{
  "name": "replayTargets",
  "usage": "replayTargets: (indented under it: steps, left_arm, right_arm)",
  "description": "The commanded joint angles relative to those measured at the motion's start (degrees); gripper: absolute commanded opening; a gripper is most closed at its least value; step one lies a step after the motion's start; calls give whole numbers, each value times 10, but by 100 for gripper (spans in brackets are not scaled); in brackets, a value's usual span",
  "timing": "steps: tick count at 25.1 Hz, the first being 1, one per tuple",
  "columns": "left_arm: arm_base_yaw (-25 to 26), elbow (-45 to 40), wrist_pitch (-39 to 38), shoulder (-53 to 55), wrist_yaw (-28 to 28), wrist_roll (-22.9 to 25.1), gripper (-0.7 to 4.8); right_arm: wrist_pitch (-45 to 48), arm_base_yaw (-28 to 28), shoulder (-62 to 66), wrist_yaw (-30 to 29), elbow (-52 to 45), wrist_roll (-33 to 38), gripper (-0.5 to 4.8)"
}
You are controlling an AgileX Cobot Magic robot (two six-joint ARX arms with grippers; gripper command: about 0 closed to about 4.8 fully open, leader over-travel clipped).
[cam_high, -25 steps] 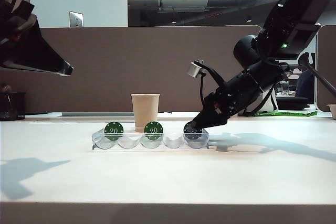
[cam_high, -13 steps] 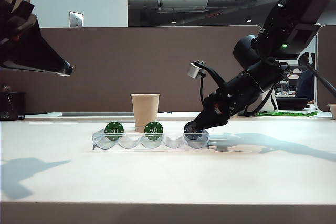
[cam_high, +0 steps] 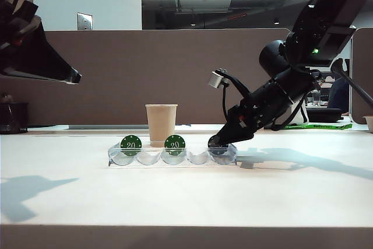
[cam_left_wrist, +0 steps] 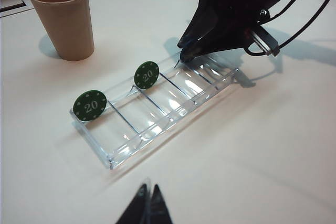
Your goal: Pick up the chip with the greater value and put it into the paper cup.
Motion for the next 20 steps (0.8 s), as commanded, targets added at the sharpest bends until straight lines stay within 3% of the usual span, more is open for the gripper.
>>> replayTargets:
  steps: [1,20]
  left_arm:
    - [0,2,2,-1,2,4,-5]
    - [0,2,1,-1,2,3,-5]
  right_arm:
    - [-2,0,0,-3,1,1,115]
    - [-5,0,-16,-4,1,0,103]
